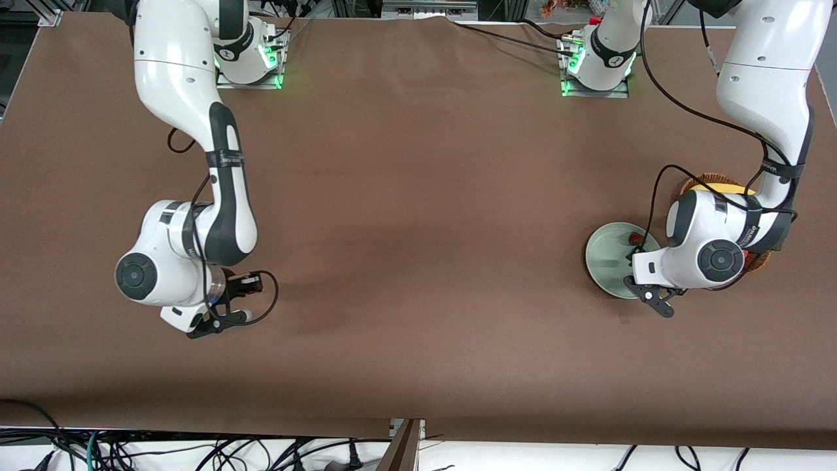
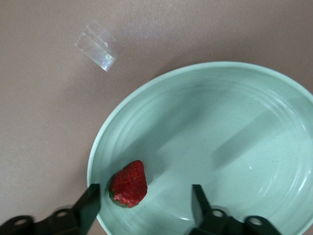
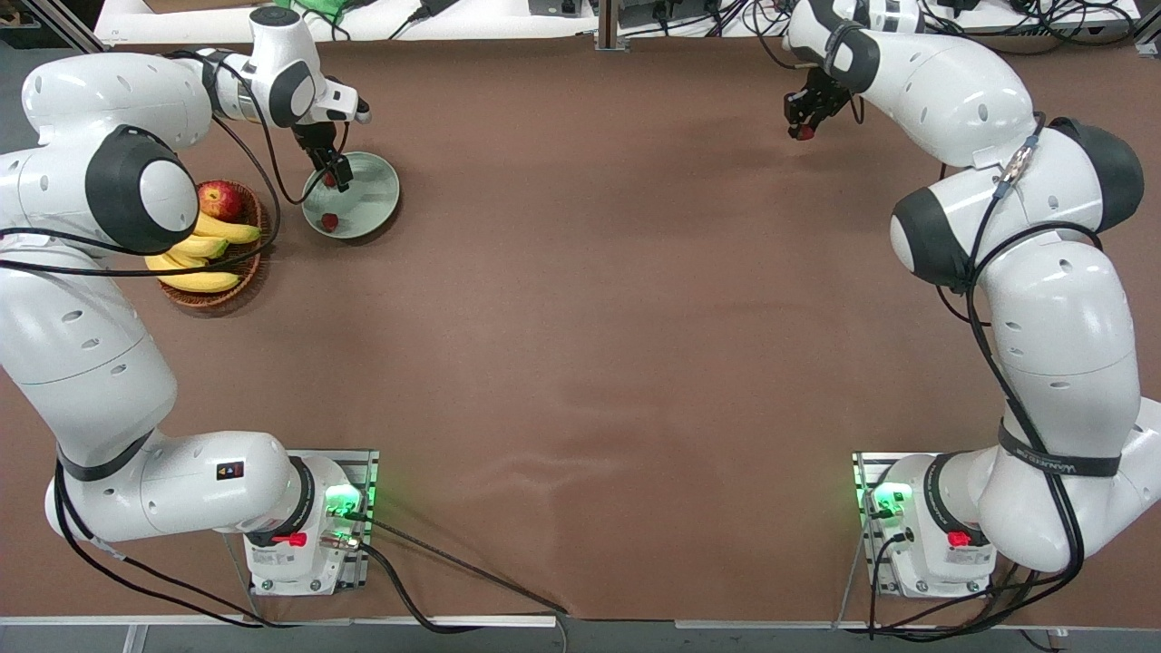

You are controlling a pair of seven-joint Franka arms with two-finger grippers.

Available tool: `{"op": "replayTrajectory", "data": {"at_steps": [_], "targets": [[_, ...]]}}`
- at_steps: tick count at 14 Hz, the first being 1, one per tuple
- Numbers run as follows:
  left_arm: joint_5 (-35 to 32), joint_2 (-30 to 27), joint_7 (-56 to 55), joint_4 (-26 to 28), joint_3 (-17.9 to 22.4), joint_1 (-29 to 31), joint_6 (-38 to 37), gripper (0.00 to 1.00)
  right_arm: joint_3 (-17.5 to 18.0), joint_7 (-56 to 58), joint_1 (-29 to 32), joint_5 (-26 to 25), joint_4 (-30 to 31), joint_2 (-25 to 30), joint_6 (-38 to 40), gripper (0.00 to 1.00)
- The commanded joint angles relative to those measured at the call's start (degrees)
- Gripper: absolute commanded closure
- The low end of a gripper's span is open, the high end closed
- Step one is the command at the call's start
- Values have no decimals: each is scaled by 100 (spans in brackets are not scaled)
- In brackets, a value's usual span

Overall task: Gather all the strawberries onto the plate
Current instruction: 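Lower the strawberry onto the plate with the left gripper while the right gripper grasps another, then carry the last strawberry mid-table with the right gripper and release it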

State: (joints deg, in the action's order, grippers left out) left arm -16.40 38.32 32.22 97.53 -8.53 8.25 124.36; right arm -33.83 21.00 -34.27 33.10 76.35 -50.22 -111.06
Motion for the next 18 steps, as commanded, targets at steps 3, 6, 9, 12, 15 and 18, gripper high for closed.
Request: {"op": "replayTrajectory", "data": {"at_steps": [3,6,9,12,15,18], "targets": [[-39,-500,-58,-32,-289,1,-709,0,8,-1157,-535,679,38,100,102,76],[460,-711,-645,-67,-395,-51,-1044,0,25,-2518,-1036,856,29,48,-21,76],[682,-878,-1252,-76,-631,-60,-1089,0,471,-3713,-1283,918,-50,21,-599,76],[761,-914,-2383,-67,-1096,-60,-1194,0,1288,-4883,-1284,909,-181,-31,-1547,76],[761,-853,-3195,-58,-1361,-104,-1142,0,2018,-5544,-1292,901,-190,-110,-2532,75],[1049,-826,-3424,-50,-1441,-201,-984,0,2266,-6036,-1642,900,-190,-172,-3157,73]]}}
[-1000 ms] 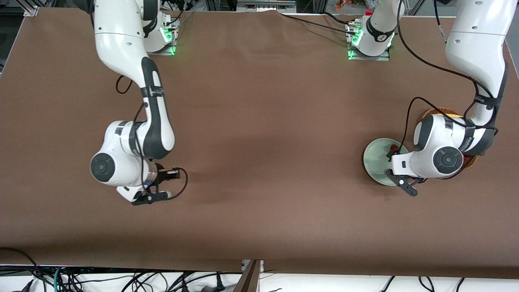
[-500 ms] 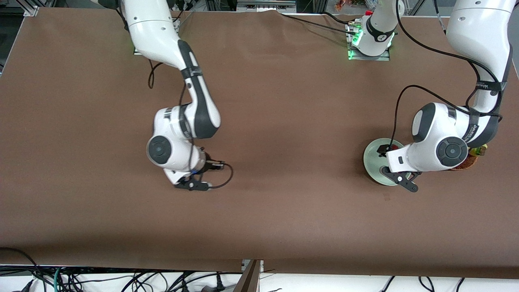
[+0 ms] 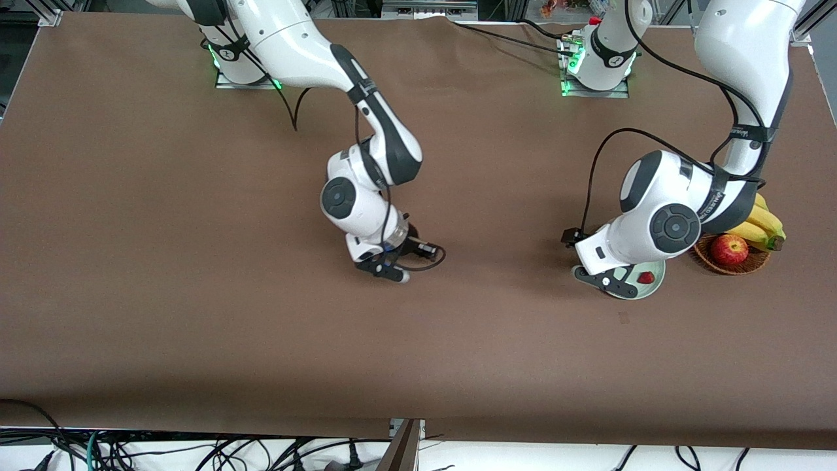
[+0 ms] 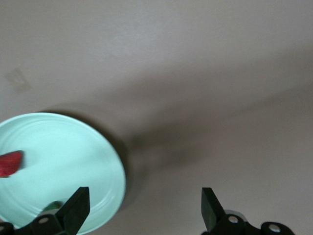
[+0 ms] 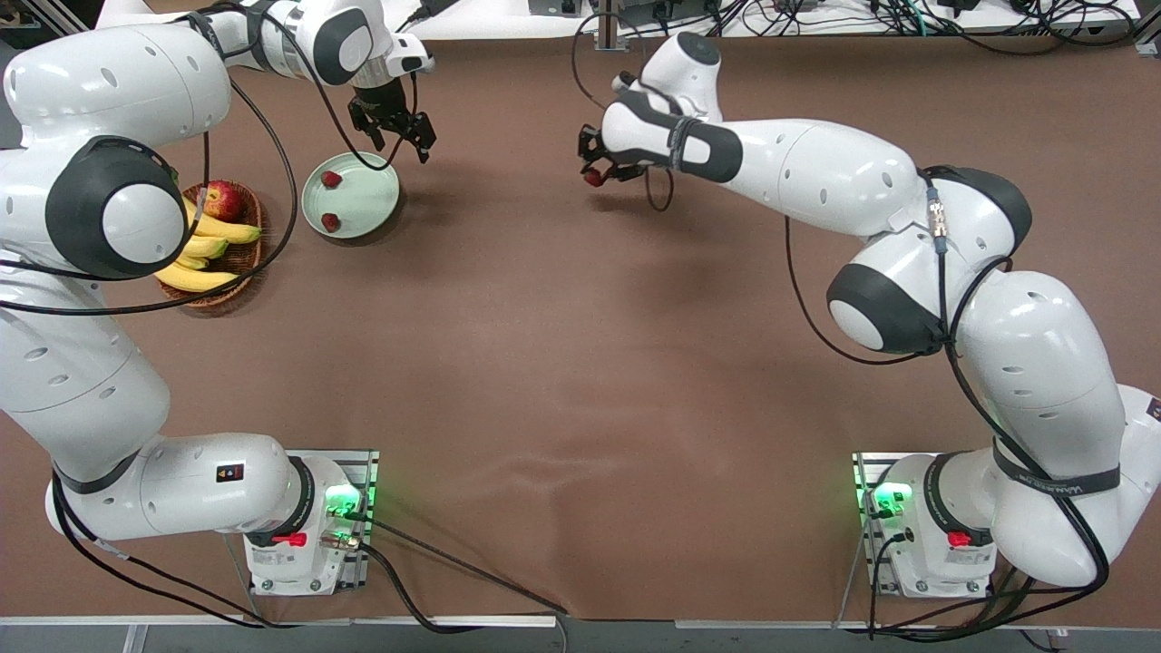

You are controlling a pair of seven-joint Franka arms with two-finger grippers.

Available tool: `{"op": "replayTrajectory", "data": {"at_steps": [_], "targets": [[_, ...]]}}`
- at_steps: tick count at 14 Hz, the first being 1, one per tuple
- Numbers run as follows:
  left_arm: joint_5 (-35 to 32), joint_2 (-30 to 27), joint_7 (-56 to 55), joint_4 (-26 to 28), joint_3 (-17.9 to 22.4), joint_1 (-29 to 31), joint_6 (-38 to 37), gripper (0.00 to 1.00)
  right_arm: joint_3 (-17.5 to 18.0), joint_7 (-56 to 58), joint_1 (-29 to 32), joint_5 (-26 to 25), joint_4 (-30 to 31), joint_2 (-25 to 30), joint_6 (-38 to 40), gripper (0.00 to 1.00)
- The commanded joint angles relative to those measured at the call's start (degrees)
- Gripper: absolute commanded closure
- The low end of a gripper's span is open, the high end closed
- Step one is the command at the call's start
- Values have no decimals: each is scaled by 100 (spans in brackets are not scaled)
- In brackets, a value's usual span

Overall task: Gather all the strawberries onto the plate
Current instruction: 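Carry the last strawberry mid-table with the right gripper and release it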

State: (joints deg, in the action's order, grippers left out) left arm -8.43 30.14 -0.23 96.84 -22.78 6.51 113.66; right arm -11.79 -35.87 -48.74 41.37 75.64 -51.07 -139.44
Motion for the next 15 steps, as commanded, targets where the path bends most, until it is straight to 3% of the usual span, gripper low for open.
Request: {"op": "replayTrajectory", "data": {"at_steps": [1,6,8,10,13,15], "targets": [[341,26,-206,28,-16,-45,156,0,63,-611,-372,73,-119,-165,-564,72],[606,88,-215,90,-16,-132,376,0,89,-1676,-1128,81,-154,-570,-1997,65],[606,132,-250,90,-16,-133,376,0,246,-1992,-1182,73,-198,-676,-2341,36],[606,141,-250,90,-16,-124,376,0,256,-1985,-1173,73,-207,-641,-2360,23],[606,141,-259,81,-16,-133,376,0,230,-1941,-1051,73,-207,-544,-2238,22],[606,141,-635,90,-25,-211,376,0,177,-1889,-840,11,-207,-378,-1678,22]]}}
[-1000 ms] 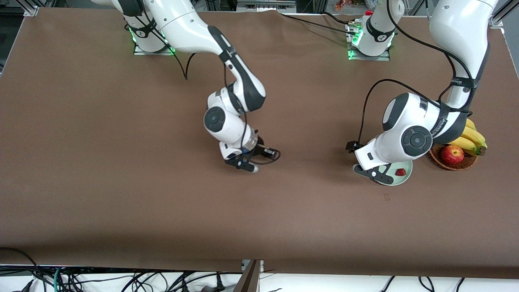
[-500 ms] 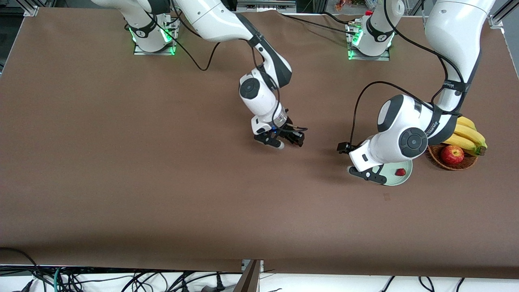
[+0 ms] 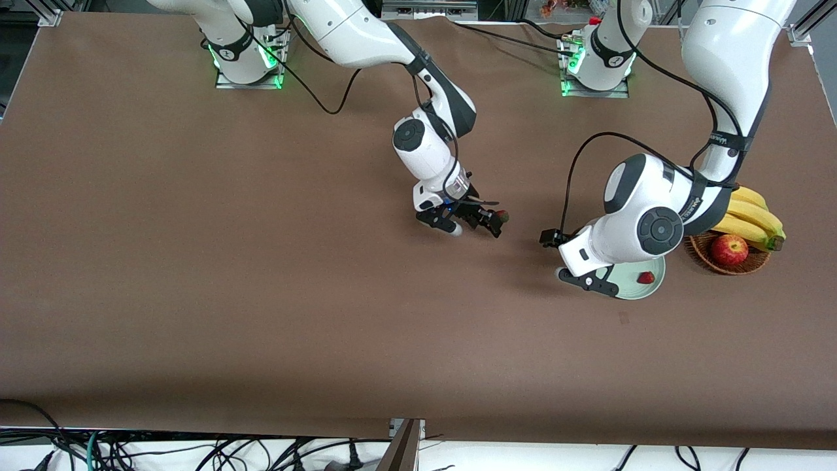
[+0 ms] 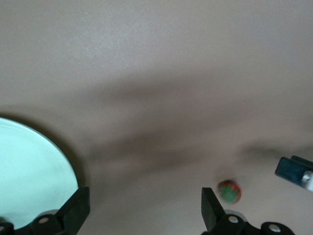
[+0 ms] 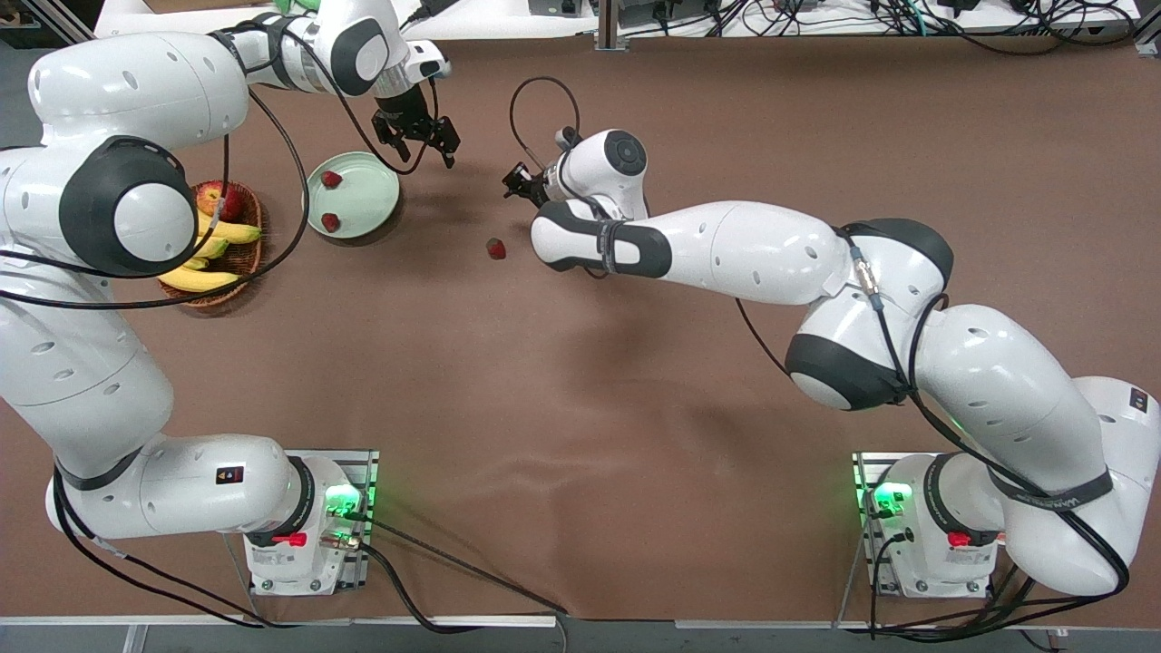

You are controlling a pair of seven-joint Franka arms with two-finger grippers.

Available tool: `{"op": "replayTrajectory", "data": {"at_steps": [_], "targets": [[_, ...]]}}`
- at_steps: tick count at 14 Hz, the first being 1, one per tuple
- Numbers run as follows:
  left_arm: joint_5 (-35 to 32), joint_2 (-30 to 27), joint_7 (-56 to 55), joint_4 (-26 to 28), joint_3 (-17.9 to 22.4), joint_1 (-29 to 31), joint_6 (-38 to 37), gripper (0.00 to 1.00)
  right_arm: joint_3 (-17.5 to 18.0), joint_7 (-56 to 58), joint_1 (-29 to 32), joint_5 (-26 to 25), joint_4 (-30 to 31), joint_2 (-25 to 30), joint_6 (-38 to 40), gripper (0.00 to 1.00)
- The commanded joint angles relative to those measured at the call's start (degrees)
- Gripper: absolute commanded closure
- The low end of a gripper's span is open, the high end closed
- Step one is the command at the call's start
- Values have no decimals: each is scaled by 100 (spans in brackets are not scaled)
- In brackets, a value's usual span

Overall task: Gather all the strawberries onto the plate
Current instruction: 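Carry the last strawberry mid-table with the right gripper and release it, then grasp the last strawberry with the left gripper while the right gripper withdraws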

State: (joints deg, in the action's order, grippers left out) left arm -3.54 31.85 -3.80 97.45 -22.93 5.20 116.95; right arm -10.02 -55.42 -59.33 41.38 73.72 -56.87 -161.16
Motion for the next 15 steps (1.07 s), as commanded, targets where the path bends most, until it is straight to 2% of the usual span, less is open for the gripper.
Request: {"op": "replayTrajectory", "data": {"at_steps": [1,4,6,9,11,13,15], "targets": [[125,-38,-471,37,-1,-159,47,0,-78,93,316,-16,-24,316,837,22],[125,-213,-1087,466,-105,-186,38,0,-333,408,667,-375,-24,764,2198,22],[125,-258,-1542,774,-290,-186,169,0,-422,1012,1062,-403,-42,1054,3121,20],[125,-258,-2307,1274,-527,-195,853,0,-422,2066,1826,-403,-42,1502,4387,15],[90,-258,-2782,1818,-590,-212,1537,0,-422,2604,2266,-420,-42,1757,5038,12],[90,-284,-3134,2250,-686,-221,2171,0,-745,2895,2329,-787,-33,2064,5487,3],[81,-284,-3268,2418,-721,-256,2288,0,-913,3167,2329,-1200,-33,2372,6015,1]]}}
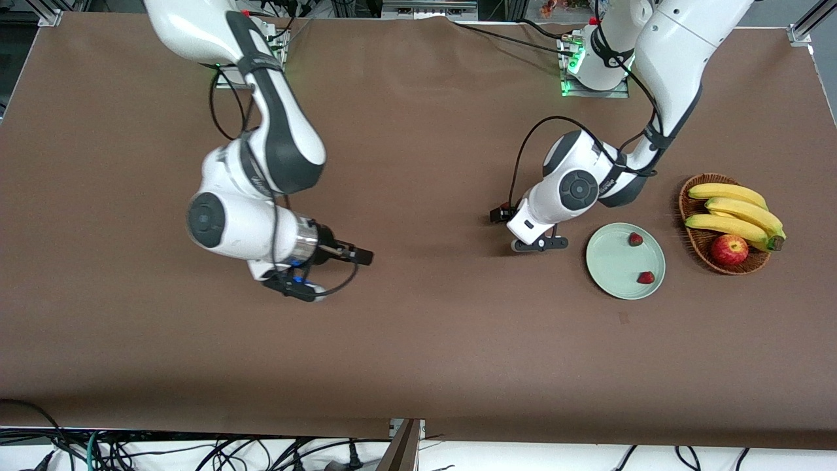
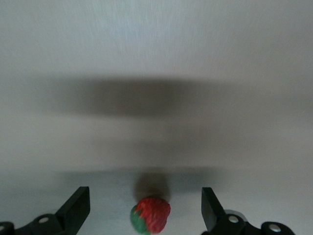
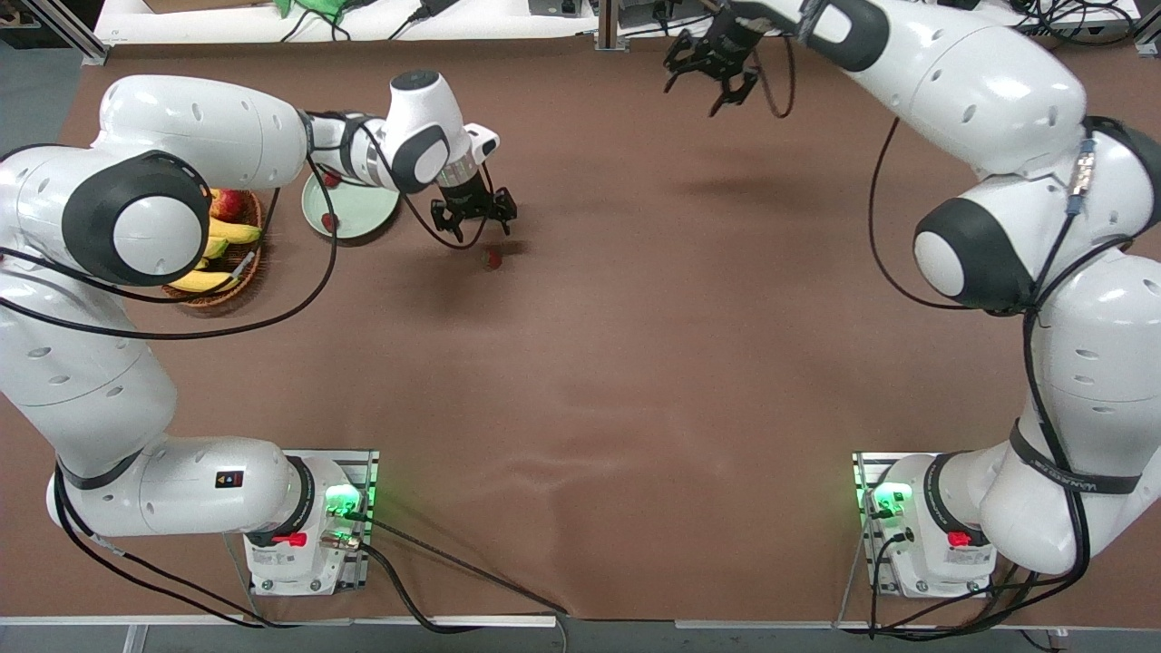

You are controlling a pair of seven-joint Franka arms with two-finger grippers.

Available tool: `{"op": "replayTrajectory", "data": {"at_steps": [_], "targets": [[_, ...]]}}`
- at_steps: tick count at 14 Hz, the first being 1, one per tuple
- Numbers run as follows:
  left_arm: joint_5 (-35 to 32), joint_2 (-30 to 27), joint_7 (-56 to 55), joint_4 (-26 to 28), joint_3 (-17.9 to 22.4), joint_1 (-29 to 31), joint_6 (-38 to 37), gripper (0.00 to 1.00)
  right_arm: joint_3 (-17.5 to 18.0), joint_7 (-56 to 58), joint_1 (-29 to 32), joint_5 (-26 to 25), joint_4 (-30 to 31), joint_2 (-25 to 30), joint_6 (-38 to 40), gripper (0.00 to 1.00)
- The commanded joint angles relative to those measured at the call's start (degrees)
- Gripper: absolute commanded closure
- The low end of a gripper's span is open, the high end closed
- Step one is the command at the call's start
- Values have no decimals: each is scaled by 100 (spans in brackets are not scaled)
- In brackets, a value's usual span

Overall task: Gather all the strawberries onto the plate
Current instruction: 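Grasp the last strawberry with the left gripper while the right gripper withdraws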

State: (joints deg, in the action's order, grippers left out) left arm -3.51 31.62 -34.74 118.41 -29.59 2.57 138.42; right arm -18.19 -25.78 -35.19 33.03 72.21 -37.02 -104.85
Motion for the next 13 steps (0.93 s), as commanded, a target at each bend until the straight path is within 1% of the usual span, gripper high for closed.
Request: {"op": "replayTrajectory", "data": {"at_steps": [1,2,3,4,5,6,7,8,9,10,11,12,13], "targets": [[79,-279,-173,384,-56,-28,168,0,-201,544,-85,-628,188,606,543,1],[79,-279,-199,419,-56,-54,168,0,-272,878,-94,-936,241,825,632,1],[79,-279,-269,445,-64,-124,177,0,-307,960,-94,-1261,276,1063,694,1],[79,-279,-296,454,-56,-203,177,0,-377,995,-94,-1394,285,1256,833,1],[79,-271,-296,454,-56,-239,203,3,-517,1005,-85,-1413,285,1380,1018,1],[70,-271,-296,454,-56,-257,264,11,-632,1039,-94,-1431,285,1521,1228,1],[44,-253,-296,446,-47,-257,282,12,-676,1040,-94,-1492,285,1670,1448,1],[35,-244,-288,437,-47,-257,282,17,-703,1040,-94,-1684,294,1863,1659,1],[35,-244,-287,446,-47,-248,282,28,-703,1048,-94,-1912,372,2030,1774,0],[35,-244,-287,446,-38,-257,282,31,-703,1057,-94,-2010,521,2258,1845,1],[35,-227,-287,446,-29,-257,282,32,-703,1188,-94,-2124,792,2547,1846,1],[26,-218,-287,446,-29,-257,282,39,-721,1433,-94,-2282,1039,2776,1811,0],[26,-209,-287,446,-21,-257,282,39,-773,1574,-76,-2362,1241,2970,1776,0]]}}
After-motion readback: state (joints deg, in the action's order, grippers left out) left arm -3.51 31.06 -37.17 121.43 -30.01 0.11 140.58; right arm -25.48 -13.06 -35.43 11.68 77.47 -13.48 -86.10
